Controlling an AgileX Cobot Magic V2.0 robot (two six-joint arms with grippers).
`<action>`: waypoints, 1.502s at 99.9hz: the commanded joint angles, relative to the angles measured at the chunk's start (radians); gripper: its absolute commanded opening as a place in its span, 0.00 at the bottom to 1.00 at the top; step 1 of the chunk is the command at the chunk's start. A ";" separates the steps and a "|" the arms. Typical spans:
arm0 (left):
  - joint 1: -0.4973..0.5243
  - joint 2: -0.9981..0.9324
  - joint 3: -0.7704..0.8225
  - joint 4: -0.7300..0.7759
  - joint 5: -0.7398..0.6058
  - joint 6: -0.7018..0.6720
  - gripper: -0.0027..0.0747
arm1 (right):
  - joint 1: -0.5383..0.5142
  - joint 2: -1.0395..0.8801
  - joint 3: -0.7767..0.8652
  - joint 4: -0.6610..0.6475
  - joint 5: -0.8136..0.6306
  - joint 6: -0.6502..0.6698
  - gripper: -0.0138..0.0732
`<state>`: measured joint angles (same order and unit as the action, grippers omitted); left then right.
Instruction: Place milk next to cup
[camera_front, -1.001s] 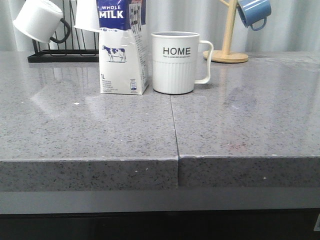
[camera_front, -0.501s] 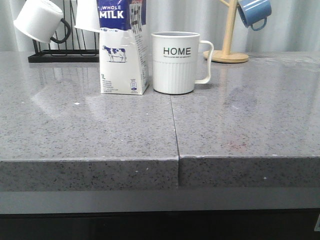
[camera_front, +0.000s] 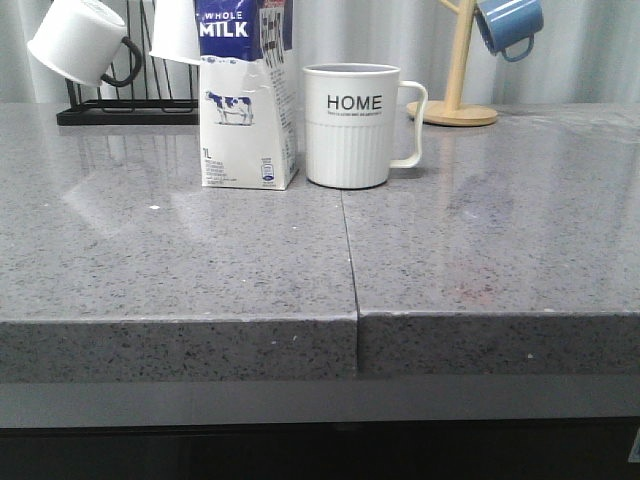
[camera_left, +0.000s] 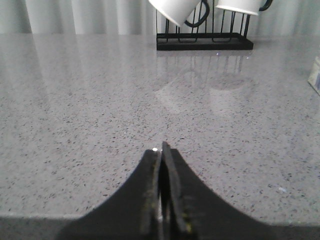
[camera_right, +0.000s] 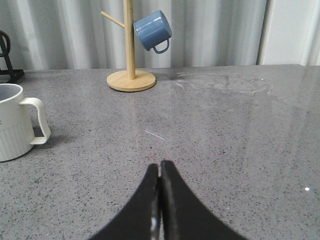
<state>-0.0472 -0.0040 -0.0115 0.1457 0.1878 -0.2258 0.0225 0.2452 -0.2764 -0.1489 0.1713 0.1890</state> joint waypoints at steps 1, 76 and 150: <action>-0.039 -0.029 0.013 0.025 -0.103 -0.021 0.01 | -0.004 0.010 -0.026 -0.007 -0.074 -0.003 0.02; -0.064 -0.029 0.056 0.019 -0.175 -0.021 0.01 | -0.004 0.010 -0.026 -0.007 -0.074 -0.003 0.02; -0.064 -0.029 0.056 0.019 -0.175 -0.021 0.01 | 0.006 0.003 -0.021 -0.003 -0.086 -0.049 0.02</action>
<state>-0.1047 -0.0040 -0.0075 0.1686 0.0899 -0.2400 0.0225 0.2452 -0.2764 -0.1601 0.1713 0.1737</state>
